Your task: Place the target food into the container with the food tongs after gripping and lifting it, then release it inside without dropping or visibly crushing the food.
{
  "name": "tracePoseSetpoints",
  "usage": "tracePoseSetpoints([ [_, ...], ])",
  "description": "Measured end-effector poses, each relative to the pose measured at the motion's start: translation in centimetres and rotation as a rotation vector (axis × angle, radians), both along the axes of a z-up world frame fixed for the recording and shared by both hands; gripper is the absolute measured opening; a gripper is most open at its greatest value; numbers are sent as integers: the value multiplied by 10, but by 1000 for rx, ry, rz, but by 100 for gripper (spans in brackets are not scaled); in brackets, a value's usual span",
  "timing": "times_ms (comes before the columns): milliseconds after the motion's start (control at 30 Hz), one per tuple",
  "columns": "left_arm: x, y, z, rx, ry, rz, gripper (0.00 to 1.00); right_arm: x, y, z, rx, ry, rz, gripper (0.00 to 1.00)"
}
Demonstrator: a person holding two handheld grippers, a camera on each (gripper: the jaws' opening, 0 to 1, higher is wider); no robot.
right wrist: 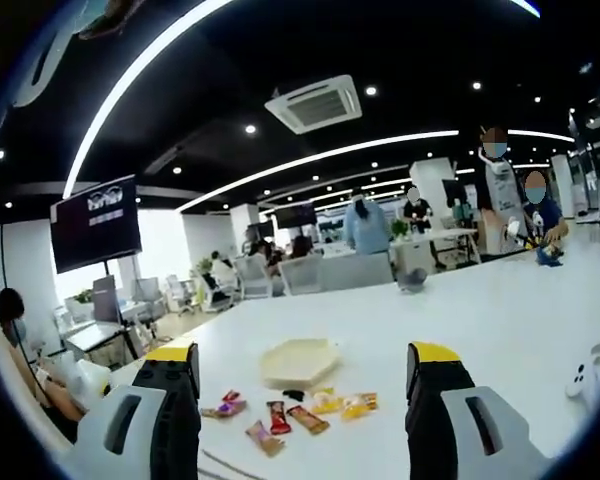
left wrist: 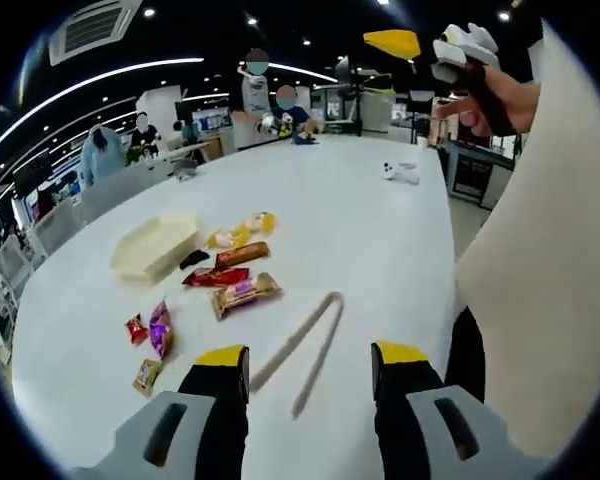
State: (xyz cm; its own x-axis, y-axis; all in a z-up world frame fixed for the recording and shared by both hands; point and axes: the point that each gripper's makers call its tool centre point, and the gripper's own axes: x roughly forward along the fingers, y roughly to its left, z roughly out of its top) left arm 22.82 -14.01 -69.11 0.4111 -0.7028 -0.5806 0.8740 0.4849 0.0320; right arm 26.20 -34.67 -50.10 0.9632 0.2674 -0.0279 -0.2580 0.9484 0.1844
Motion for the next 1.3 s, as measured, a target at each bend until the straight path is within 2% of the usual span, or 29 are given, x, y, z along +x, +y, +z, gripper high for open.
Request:
tracePoseSetpoints([
  [200, -1, 2, -12, 12, 18, -3, 48, -4, 1, -2, -3, 11, 1, 86],
  [367, -8, 3, -28, 35, 48, -20, 48, -6, -2, 0, -4, 6, -11, 86],
  [633, -5, 5, -52, 77, 75, -3, 42, -12, -7, 2, -17, 8, -19, 86],
  [967, -3, 7, -58, 95, 77, 14, 36, -14, -10, 4, -24, 9, -19, 86],
  [1300, -2, 11, -64, 127, 75, 22, 24, -14, -7, 4, -29, 12, -5, 86],
])
